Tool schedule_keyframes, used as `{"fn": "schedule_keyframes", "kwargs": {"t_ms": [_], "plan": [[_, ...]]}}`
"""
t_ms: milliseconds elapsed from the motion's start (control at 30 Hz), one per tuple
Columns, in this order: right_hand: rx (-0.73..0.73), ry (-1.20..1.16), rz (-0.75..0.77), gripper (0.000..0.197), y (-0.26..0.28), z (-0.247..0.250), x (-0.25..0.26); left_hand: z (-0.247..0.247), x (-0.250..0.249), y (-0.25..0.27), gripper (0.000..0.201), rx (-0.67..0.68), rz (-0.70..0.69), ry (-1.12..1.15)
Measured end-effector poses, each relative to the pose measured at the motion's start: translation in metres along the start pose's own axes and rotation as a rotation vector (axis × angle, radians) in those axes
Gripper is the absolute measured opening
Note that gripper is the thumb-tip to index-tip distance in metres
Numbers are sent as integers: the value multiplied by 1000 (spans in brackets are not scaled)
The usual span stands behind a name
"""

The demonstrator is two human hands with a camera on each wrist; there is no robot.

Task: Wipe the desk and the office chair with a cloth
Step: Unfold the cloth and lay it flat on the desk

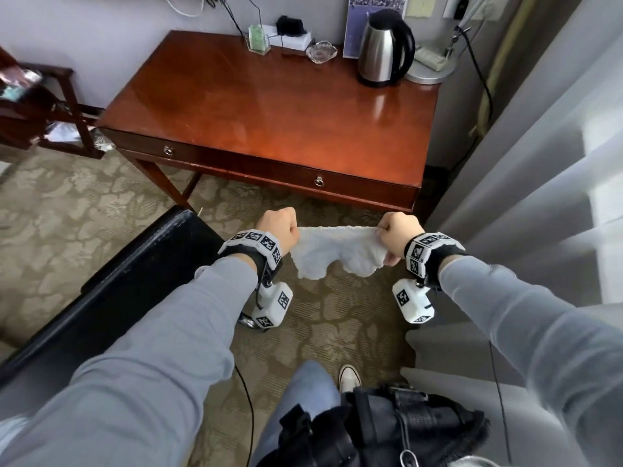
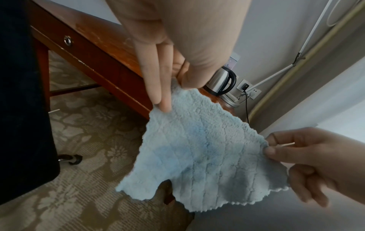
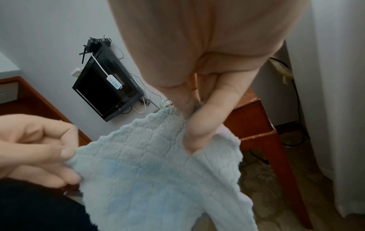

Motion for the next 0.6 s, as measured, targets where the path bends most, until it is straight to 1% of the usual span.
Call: {"fn": "schedule_keyframes", "kwargs": {"t_ms": [67,133,233,300,367,467,600], "plan": [[-28,48,14,16,-12,4,2,-1,-6,-11,20,-3,3,-28],[-17,83,19,14,-28,7,4,-1,-11,-25,19,-16,8,-52],[-3,58,6,10,-57,7,6,-8,-14,-53,18,-35,-1,-68],[-9,16,-6,11,-81,5,7,-16,-14,-78,18,-19,-7,-73],[-22,3,-14,14,-110,5,10,-26,-13,-111,18,0,-18,-85],[-9,56,-29,17,-162,5,17,-40,-10,-171,18,43,-31,-101],[-19,89,-79,21,-232,11,25,-50,-18,-251,8,113,-62,-104]]}}
Point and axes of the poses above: each hand's wrist, its own y-axis away from the middle knuckle, its own z-axis out of the back of the hand, x = y × z, the point moved 2 cm from there along -y, towards the middle knuckle, and after that the axes turned 13 degrees about -x, right-handed, at the moved point
